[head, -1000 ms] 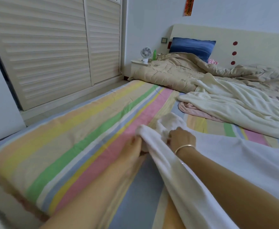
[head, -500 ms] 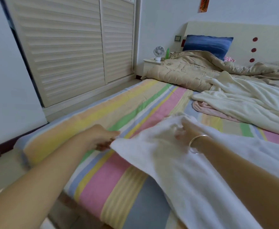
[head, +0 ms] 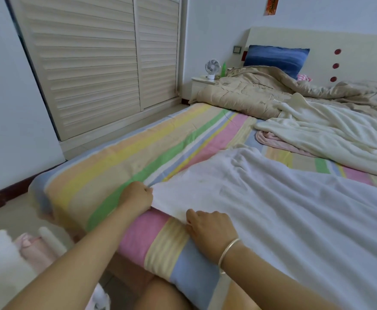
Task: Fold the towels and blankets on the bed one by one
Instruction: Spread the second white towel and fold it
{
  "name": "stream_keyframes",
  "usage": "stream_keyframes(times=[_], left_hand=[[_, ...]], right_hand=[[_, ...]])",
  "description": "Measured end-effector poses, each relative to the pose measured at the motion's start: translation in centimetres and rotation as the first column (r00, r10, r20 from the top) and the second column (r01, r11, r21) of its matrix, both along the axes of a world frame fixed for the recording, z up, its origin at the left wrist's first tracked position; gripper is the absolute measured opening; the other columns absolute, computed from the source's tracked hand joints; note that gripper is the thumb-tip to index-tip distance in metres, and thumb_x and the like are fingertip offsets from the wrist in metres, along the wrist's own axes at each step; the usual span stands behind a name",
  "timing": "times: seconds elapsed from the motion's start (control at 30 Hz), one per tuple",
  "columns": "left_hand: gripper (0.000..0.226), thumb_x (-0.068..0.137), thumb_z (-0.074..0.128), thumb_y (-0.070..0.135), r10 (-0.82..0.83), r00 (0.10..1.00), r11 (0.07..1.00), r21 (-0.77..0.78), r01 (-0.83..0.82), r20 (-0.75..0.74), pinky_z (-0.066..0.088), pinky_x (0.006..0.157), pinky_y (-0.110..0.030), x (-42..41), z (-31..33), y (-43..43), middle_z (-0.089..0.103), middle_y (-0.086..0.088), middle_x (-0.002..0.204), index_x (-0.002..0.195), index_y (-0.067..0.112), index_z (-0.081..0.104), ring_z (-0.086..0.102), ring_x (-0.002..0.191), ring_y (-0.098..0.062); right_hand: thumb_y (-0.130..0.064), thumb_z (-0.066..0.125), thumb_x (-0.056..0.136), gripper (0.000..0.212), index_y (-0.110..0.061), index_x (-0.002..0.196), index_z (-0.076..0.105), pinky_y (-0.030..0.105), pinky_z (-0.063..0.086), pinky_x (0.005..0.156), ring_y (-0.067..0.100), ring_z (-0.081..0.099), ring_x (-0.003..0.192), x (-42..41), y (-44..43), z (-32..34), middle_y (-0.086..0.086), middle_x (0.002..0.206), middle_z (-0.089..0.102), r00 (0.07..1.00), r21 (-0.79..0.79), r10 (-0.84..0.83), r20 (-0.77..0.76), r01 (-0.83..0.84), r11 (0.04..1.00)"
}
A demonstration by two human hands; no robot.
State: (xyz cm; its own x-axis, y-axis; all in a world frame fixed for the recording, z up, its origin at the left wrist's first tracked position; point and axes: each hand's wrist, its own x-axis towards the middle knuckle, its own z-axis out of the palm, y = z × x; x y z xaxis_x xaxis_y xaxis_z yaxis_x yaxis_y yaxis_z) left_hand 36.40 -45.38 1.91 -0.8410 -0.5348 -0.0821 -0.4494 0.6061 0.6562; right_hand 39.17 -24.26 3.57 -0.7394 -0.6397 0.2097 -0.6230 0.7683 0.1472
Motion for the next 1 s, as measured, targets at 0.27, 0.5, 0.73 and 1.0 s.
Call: stream_keyframes(times=[0.27,0.5,0.73,1.0], left_hand=[[0.024,0.096,0.054,0.031,0.105,0.934,0.880,-0.470,0.072,0.341,0.043,0.068,-0.031,4.1,0.9,-4.2,0.063,-0.008,0.106,0.107,0.011,0.062,0.059,0.089,-0.026],[0.042,0.089,0.056,0.014,0.030,0.990,0.719,-0.691,0.073,0.135,0.044,0.083,-0.034,6.2,0.1,-0.7,0.050,-0.010,0.127,0.128,0.012,0.042,0.052,0.112,-0.028],[0.040,0.094,0.052,0.018,-0.608,0.754,0.757,-0.467,0.457,-0.249,0.026,0.114,-0.032,7.1,-0.1,15.6,0.041,-0.001,0.149,0.134,0.019,0.051,0.036,0.137,-0.019],[0.048,0.103,0.031,0.034,-0.900,0.417,0.427,-0.445,0.787,-0.128,0.001,0.120,-0.028,10.6,-2.3,31.3,0.014,0.005,0.162,0.151,0.026,0.029,0.010,0.149,-0.011]], right_hand=[[-0.041,0.088,0.031,0.068,-0.022,0.061,0.030,0.028,-0.014,0.054,0.016,0.036,0.025,4.6,-6.0,-2.7,-0.005,0.034,0.040,0.995,-0.107,0.090,0.042,-0.085,0.991],[-0.052,0.037,0.088,0.043,-0.020,0.109,0.057,0.033,0.041,0.061,0.028,0.062,0.082,8.0,-2.9,-3.1,0.001,0.099,0.062,0.958,-0.372,0.170,0.232,-0.074,0.925],[-0.018,0.059,0.078,0.033,-0.023,0.111,0.062,0.030,0.046,0.085,0.017,0.054,0.109,12.9,8.2,-4.4,-0.007,0.119,0.059,0.994,-0.527,0.060,0.090,-0.004,0.850],[-0.053,0.015,0.100,0.062,-0.019,0.145,0.041,0.040,0.001,0.117,0.028,0.025,0.143,16.5,28.4,-5.8,0.010,0.153,0.035,0.634,-0.220,-0.763,0.122,0.767,0.602]])
